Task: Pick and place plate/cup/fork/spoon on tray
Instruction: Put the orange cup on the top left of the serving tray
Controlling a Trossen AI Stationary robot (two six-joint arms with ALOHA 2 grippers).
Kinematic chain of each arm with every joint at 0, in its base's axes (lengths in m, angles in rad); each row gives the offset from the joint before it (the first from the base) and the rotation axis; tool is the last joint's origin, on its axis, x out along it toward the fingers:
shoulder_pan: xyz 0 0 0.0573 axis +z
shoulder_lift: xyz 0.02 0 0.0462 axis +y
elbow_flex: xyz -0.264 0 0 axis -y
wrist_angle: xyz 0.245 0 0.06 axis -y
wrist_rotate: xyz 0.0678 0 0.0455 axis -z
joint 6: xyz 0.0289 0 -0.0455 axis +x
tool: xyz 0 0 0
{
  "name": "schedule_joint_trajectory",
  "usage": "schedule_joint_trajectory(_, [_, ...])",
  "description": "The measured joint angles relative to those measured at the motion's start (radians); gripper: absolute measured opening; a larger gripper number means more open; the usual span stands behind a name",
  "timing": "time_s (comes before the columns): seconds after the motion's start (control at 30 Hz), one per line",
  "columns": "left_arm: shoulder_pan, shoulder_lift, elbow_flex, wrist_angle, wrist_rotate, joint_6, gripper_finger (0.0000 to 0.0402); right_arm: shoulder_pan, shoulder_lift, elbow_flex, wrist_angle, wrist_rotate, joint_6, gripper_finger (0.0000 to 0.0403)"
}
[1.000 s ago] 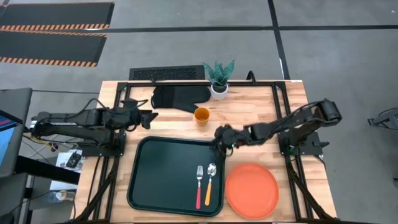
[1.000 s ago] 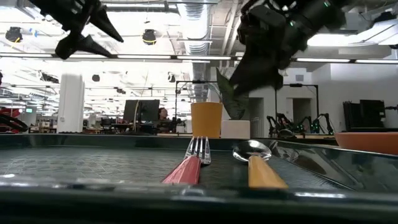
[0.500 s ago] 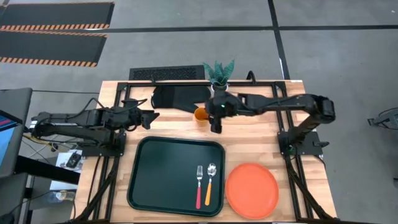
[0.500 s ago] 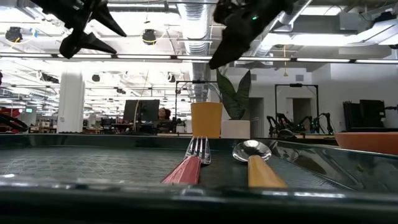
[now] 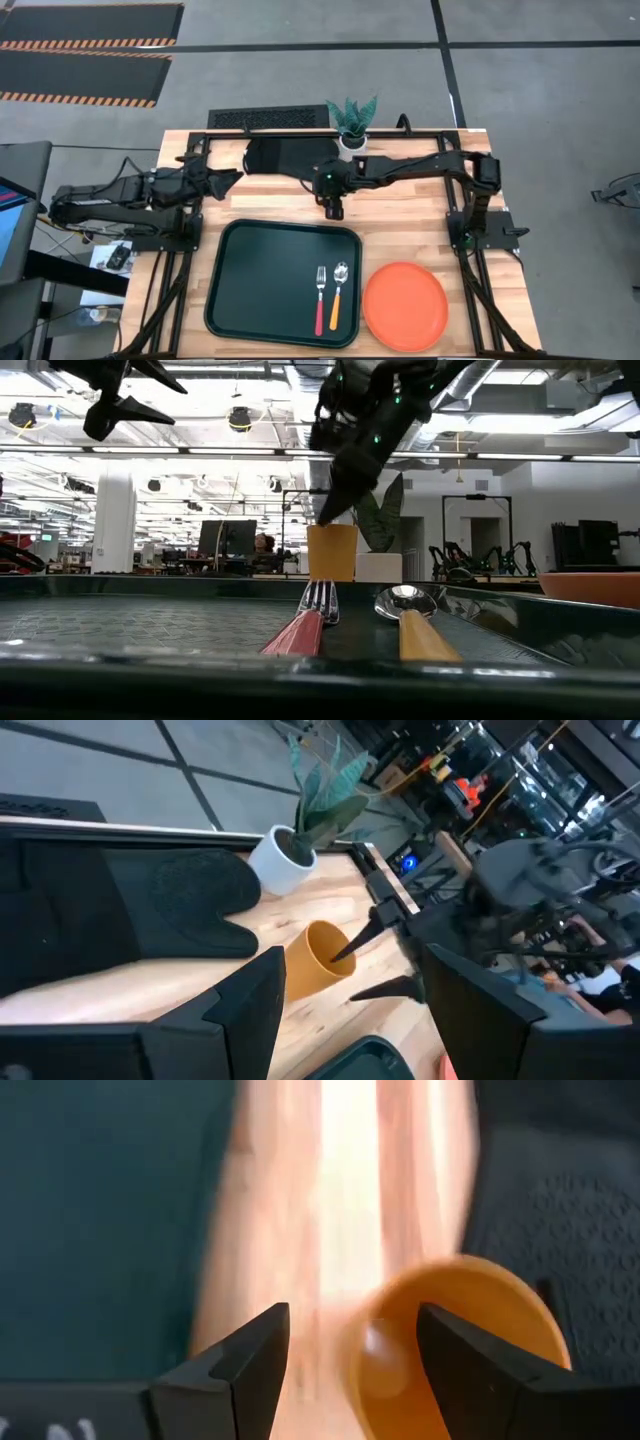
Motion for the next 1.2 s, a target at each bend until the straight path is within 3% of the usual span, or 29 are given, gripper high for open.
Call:
schedule_joint_trajectory(0.1, [0.000,-0.018,0.000,-0.011,-0.009,0.000,0.0219,-0.012,0.018,0.000,-0.010,0.036,0.017,0.0241])
schedule_joint_trajectory(0.2, [0.000,-0.023,0.000,-0.027,-0.017,0.000,0.0219,-0.017,0.016,0.000,-0.004,0.092,0.017,0.0210])
schedule_joint_trajectory(0.4, [0.000,-0.025,0.000,-0.046,-0.025,0.002,0.0219,-0.031,0.013,0.000,-0.014,0.076,0.024,0.0070])
schedule_joint_trajectory(0.5, [0.000,-0.025,0.000,-0.047,-0.025,0.005,0.0219,-0.039,0.029,-0.001,-0.021,0.063,0.031,0.0019])
schedule_joint_trajectory(0.87, [0.000,-0.025,0.000,-0.066,-0.024,0.005,0.0219,-0.023,0.016,0.040,-0.076,0.049,0.066,0.0007])
schedule_joint_trajectory(1.07, [0.000,-0.025,0.000,-0.071,0.018,0.056,0.0219,0.056,0.003,0.234,-0.209,-0.021,0.048,0.0003])
schedule_joint_trajectory(1.2, [0.000,-0.025,0.000,-0.082,0.023,0.058,0.0219,0.139,0.025,0.327,-0.169,-0.027,0.016,0.0003])
